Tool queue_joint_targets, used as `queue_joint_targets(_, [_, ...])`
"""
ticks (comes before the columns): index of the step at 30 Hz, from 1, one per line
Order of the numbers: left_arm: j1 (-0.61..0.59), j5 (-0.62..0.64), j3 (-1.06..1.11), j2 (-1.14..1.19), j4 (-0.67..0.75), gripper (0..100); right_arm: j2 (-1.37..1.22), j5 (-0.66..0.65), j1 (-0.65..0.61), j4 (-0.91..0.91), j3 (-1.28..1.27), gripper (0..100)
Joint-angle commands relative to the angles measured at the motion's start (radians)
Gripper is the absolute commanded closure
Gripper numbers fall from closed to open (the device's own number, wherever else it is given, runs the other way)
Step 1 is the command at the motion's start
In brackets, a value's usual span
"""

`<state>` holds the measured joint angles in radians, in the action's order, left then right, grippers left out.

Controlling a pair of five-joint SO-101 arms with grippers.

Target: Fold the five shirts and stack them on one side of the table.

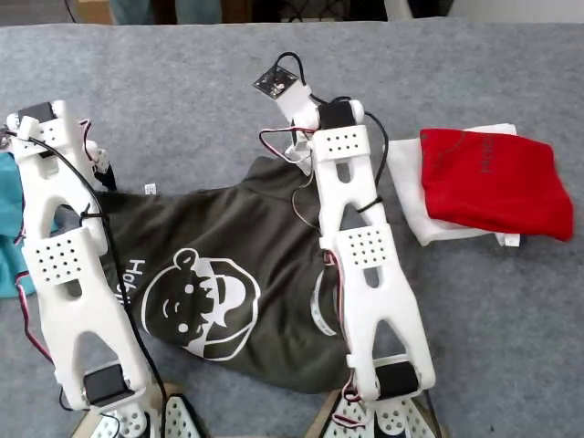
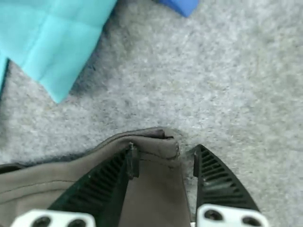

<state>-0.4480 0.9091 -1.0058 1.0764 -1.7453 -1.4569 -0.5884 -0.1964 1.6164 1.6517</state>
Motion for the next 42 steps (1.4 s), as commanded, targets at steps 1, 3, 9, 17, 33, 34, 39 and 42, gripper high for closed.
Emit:
queue_joint_targets(1, [-0.016,0.005,0.012,0.005,0.006,87,-0.002,0.002,-0.017,-0.021,0.019,98.4])
queue_joint_targets(3, [-0.016,0.005,0.002,0.006,0.017,90,0.001,0.002,-0.017,-0.021,0.019,98.4])
queue_joint_targets(9, [-0.016,-0.068,-0.117,0.006,0.000,97,0.002,0.002,-0.017,-0.046,0.021,98.4])
queue_joint_targets(17, [-0.008,-0.163,-0.381,-0.034,-0.015,97,0.191,0.003,-0.014,0.031,0.021,98.4])
queue_joint_targets(33, [0.031,-0.420,-0.216,-0.799,-0.015,97,0.903,0.298,-0.009,0.051,0.021,98.4])
queue_joint_targets(34, [0.031,-0.431,-0.202,-0.852,-0.015,97,0.951,0.308,-0.009,0.035,0.021,98.4])
queue_joint_targets(39, [0.033,-0.466,-0.189,-1.080,-0.014,97,1.168,0.368,0.012,-0.110,0.019,98.4])
queue_joint_targets(42, [0.031,-0.512,-0.182,-1.203,-0.014,97,1.276,0.379,0.014,-0.206,0.010,98.4])
